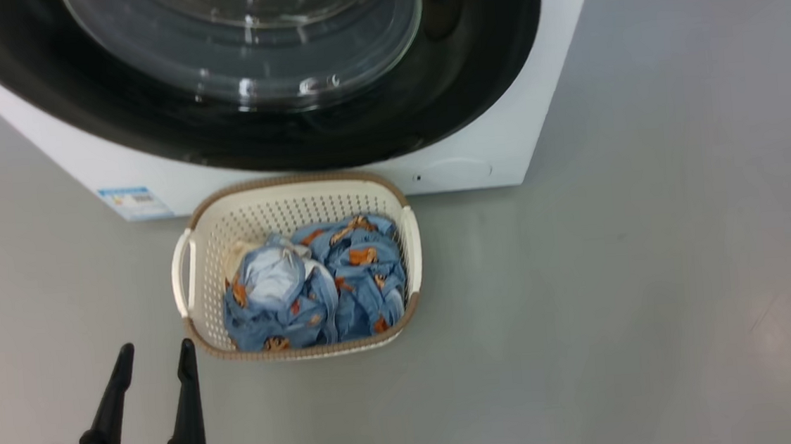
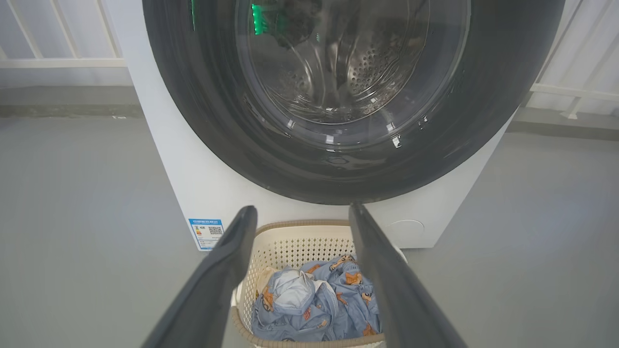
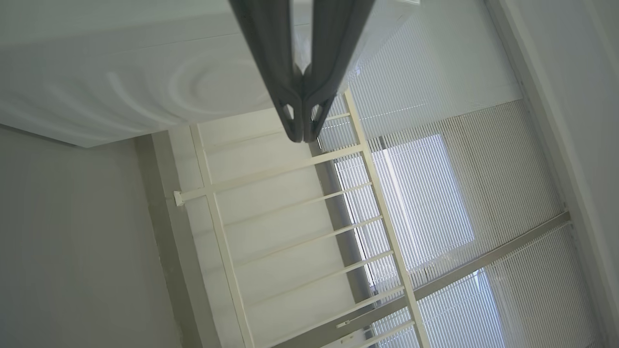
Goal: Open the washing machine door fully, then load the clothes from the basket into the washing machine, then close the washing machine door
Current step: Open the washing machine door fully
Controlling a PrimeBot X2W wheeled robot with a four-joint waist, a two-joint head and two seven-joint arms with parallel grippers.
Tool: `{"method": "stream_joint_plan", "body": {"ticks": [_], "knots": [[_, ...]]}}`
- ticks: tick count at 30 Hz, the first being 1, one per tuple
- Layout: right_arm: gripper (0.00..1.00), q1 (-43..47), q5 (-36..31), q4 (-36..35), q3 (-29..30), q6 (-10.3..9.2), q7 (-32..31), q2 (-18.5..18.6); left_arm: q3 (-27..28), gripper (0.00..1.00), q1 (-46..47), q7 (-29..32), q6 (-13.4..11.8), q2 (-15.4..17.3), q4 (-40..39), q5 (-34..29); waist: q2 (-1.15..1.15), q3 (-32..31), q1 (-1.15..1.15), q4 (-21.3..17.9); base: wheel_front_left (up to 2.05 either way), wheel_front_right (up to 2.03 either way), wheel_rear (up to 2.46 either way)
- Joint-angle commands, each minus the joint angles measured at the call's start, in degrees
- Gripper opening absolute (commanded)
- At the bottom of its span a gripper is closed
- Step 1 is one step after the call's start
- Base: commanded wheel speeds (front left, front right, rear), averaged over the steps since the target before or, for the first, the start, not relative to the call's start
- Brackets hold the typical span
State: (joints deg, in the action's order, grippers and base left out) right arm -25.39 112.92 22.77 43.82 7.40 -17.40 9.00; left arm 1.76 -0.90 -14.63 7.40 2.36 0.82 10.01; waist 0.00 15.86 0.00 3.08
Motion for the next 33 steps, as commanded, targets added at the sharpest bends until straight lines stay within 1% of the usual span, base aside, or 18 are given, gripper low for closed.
{"method": "stream_joint_plan", "body": {"ticks": [1, 4, 8, 16, 24, 33], "knots": [[0.0, -1.8, -0.3, -1.0, -0.6, 0.09, -1.4, 1.8, 1.9, 1.0, 1.6, -0.4, 0.1, 0.5, -1.7, 0.3, 0.0, 2.9, 0.0, 2.0, 0.0, 0.0, 0.0], [0.0, -5.4, -2.2, 1.7, -1.1, 0.09, -5.2, 3.4, 2.3, 1.0, 1.6, -0.4, 0.1, 0.5, -2.3, 0.3, 0.0, 4.7, 0.0, 2.9, 0.0, 0.0, 0.0], [0.0, -11.1, -5.0, 4.4, -3.9, 0.09, -9.6, 5.2, 2.9, 1.0, 1.3, -0.4, 0.1, 0.5, -3.0, -0.1, 0.0, 7.2, 0.0, 3.7, 0.0, 0.0, 0.0], [0.0, -21.2, -10.9, 7.0, -8.9, 0.09, -13.8, 7.2, 3.9, 1.0, 2.2, -0.4, 0.1, 0.5, -4.0, 0.0, 0.0, 10.4, 0.0, 6.1, 0.0, 0.0, 0.0], [0.0, -27.9, -16.7, 7.9, -15.5, 0.09, -17.3, 5.6, 3.2, 1.0, 3.2, -0.4, 0.1, 0.5, -4.6, 1.1, 0.0, 11.4, 0.0, 7.9, 0.0, 0.0, 0.0], [0.0, -31.9, -20.6, 8.0, -20.5, 0.09, -19.5, 3.6, 1.8, 1.0, 4.6, -0.4, -0.1, 0.5, -5.8, 2.0, 0.0, 11.7, 0.0, 9.6, 0.0, 0.0, 0.0]]}}
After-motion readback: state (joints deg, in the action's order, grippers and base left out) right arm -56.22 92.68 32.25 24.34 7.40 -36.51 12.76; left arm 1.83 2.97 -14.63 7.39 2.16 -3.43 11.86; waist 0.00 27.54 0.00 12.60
